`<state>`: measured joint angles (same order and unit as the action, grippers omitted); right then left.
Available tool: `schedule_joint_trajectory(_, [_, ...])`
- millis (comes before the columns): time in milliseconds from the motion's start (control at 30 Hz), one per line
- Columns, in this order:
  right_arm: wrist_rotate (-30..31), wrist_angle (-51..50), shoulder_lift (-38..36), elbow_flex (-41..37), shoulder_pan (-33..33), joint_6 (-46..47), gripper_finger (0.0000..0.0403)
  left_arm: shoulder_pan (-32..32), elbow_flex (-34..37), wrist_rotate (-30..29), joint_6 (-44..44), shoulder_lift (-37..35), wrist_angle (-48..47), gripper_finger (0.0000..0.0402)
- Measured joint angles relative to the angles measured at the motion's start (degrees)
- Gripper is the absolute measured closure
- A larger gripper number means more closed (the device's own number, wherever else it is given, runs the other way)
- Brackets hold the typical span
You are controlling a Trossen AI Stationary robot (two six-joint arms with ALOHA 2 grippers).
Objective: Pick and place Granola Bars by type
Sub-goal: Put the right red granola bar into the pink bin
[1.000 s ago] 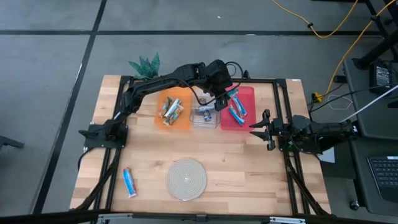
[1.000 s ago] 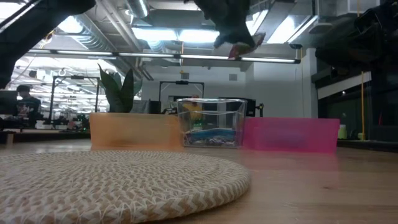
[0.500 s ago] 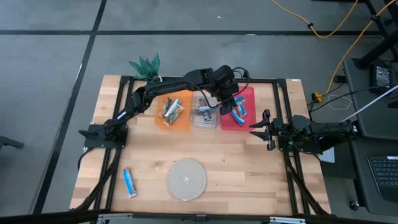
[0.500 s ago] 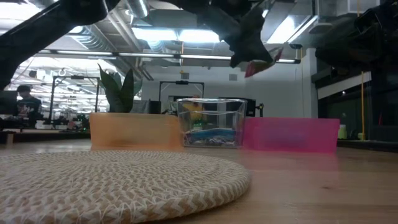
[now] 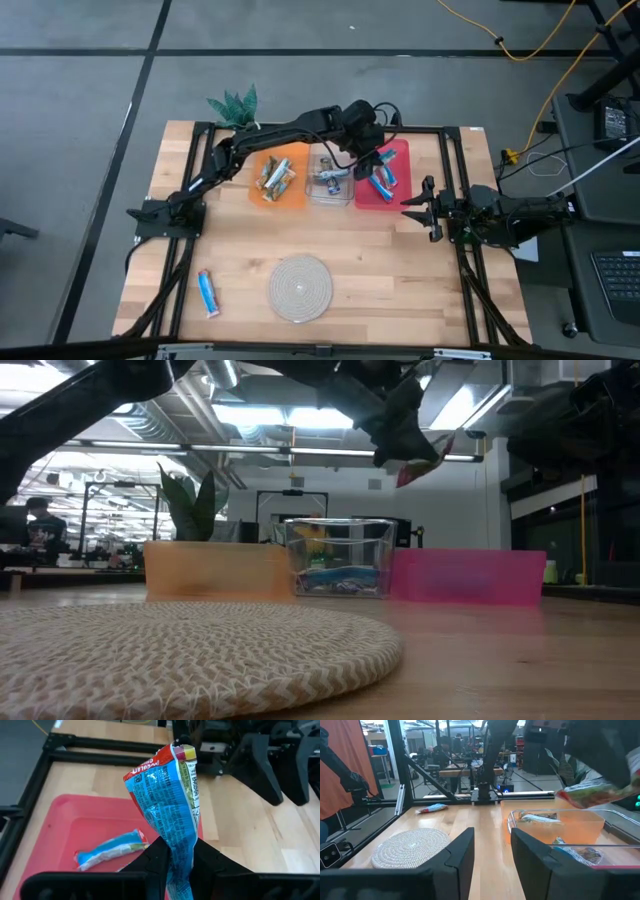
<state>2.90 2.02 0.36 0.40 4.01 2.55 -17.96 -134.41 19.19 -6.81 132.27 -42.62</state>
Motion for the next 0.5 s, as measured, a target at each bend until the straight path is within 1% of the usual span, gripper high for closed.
schedule_joint_trajectory(200, [0.00,0.01,0.00,0.00,0.00,-0.01,0.0271,-0.14,-0.19,0.47,0.46,1.21,2.50,0.0356])
schedule_joint_trajectory(300, [0.00,0.00,0.00,0.00,0.00,0.01,0.0271,-0.20,-0.17,2.58,0.90,3.49,2.71,0.0356])
schedule_joint_trajectory(500, [0.00,-0.02,-0.02,0.00,-0.02,0.01,0.0271,-0.21,-0.13,2.97,0.40,6.94,2.68,0.0357])
